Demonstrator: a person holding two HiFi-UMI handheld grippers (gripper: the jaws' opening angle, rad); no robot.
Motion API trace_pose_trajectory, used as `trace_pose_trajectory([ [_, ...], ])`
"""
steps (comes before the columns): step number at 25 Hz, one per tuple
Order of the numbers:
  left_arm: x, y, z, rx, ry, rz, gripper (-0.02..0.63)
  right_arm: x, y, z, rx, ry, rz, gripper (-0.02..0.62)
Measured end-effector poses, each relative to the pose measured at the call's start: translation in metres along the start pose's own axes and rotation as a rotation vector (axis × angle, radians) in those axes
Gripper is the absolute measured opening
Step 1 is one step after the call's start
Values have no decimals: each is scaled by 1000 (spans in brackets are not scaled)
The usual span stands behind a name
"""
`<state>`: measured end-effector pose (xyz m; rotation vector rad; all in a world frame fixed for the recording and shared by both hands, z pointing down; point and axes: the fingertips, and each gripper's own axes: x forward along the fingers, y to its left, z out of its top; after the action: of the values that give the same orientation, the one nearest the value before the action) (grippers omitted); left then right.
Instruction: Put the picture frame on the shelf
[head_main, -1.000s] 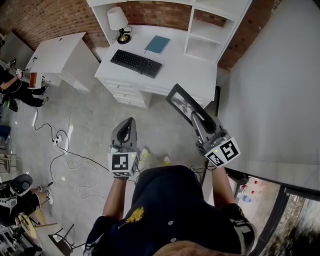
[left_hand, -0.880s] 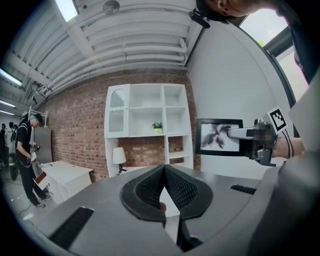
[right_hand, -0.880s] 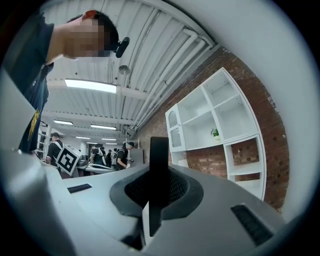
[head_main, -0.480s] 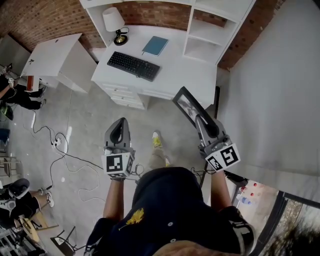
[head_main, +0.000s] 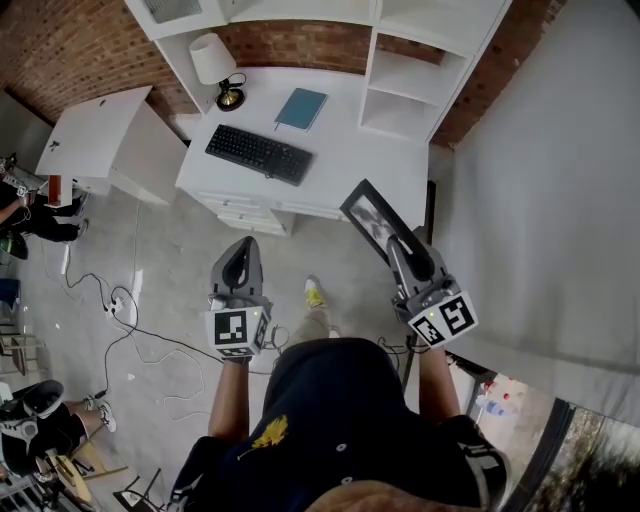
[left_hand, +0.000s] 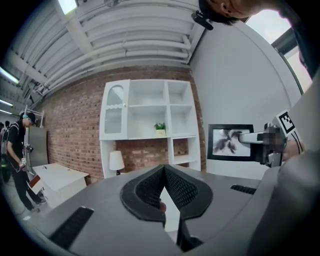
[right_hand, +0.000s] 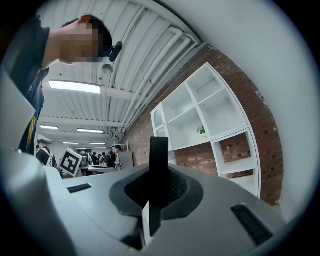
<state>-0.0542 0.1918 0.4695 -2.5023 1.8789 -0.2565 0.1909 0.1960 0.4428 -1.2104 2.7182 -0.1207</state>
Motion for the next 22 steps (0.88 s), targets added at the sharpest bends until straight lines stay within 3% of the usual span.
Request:
trace_pose_trajectory([
  [9,52,34,20,-12,-40,-11,17,54,-23,14,-27,10,-16,15],
  [16,78,62,14,-37,-22,-15,17,92,-26,13,-51,34,-16,15],
  [22,103,80,14,-48,-32,-22,17,115,-48,11,-36,48,-100,15],
])
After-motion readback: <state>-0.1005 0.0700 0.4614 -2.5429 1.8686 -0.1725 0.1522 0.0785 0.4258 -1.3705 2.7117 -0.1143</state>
